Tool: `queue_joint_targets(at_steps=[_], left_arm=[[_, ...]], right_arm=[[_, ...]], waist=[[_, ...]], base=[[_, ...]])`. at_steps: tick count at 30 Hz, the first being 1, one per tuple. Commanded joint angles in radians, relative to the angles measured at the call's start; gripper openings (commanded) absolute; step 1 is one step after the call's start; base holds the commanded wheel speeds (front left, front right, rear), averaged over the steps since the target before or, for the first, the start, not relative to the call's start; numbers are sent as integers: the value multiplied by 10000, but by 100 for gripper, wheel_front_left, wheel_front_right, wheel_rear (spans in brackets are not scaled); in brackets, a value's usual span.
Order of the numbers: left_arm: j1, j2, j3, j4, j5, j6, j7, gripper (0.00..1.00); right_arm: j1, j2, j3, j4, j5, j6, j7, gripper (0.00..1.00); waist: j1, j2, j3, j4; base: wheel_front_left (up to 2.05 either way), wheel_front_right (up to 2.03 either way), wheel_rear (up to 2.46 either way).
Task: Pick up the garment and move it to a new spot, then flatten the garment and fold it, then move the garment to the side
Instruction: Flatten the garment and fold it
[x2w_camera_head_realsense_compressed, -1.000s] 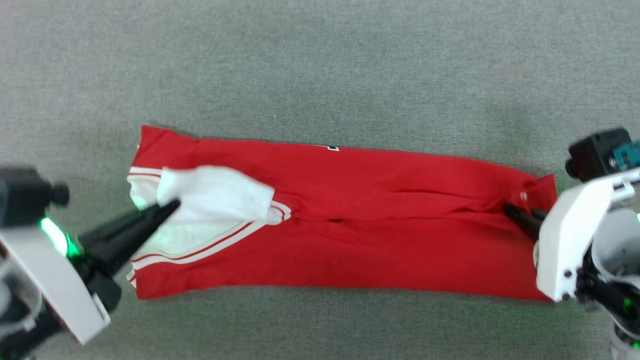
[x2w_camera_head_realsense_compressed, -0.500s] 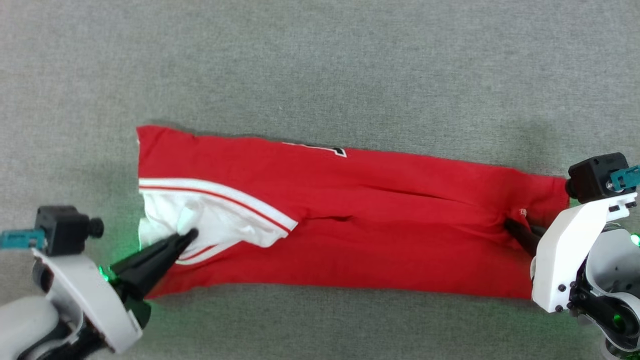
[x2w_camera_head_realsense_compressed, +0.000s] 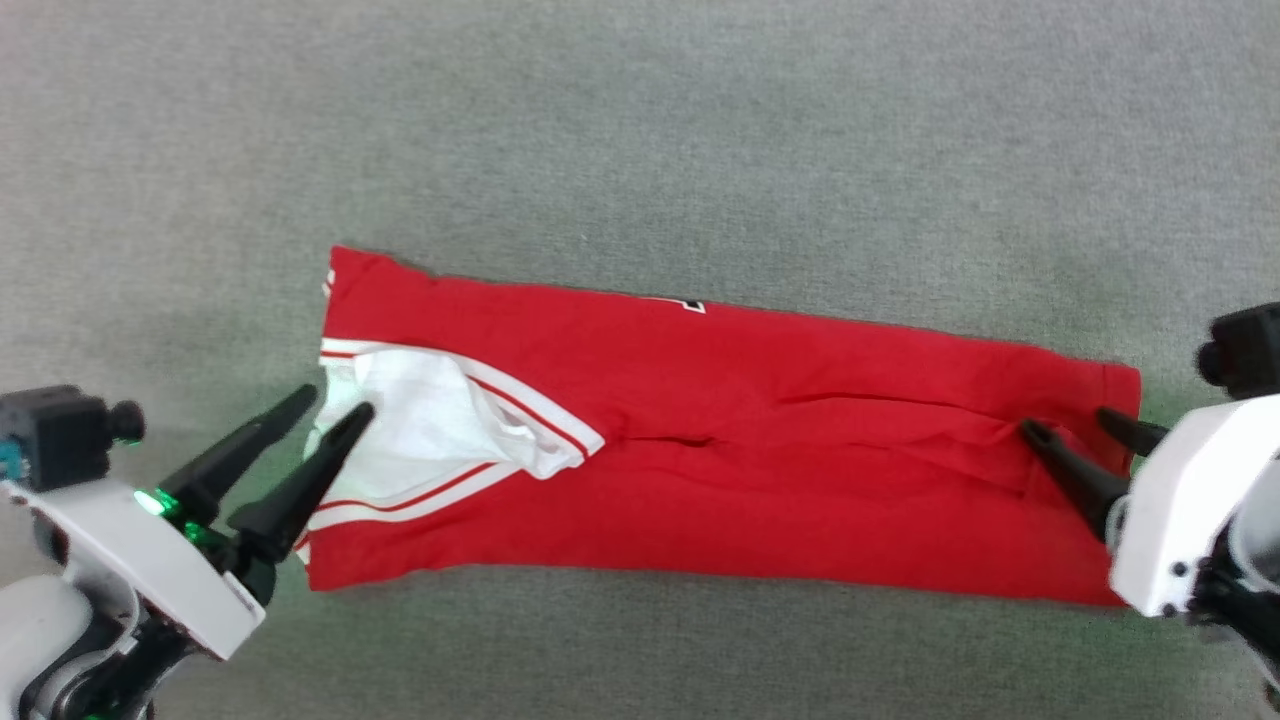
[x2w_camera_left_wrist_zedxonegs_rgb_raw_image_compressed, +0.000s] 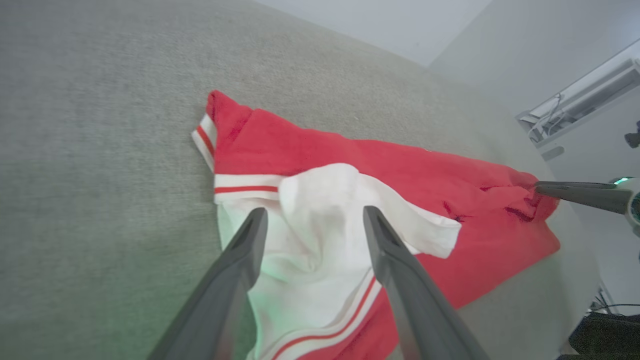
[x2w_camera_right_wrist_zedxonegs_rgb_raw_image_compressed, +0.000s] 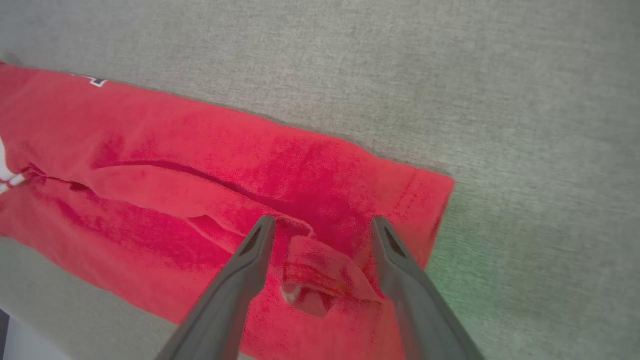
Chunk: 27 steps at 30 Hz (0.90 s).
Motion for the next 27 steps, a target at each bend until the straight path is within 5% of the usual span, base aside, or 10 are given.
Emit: queue_joint_targets(at_steps=[1,7,18,27], left_arm=[[367,-152,343,182,176,23,-36,100],[1889,-1319,2301,1250,812,24,-38,100],[3316,-3379,4144,2292,2572,23,-20,100],[3675,-5131,6697,2207,6380,23,-19,100]], right_arm=[[172,-70,-204,-65,133,3,118,100],[461,-127,-1216,-251,307,3,875,100],[852,-143,-3025,-263,254,3,2696,100],[384,88,-3783,-47,-349,3,3711,100]], waist=[[0,0,-218,174],[0,0,-541,668],[0,0,-905,1566],[0,0,-836,1732]], base=[[0,0,0],[0,0,0],[0,0,0],[0,0,0]])
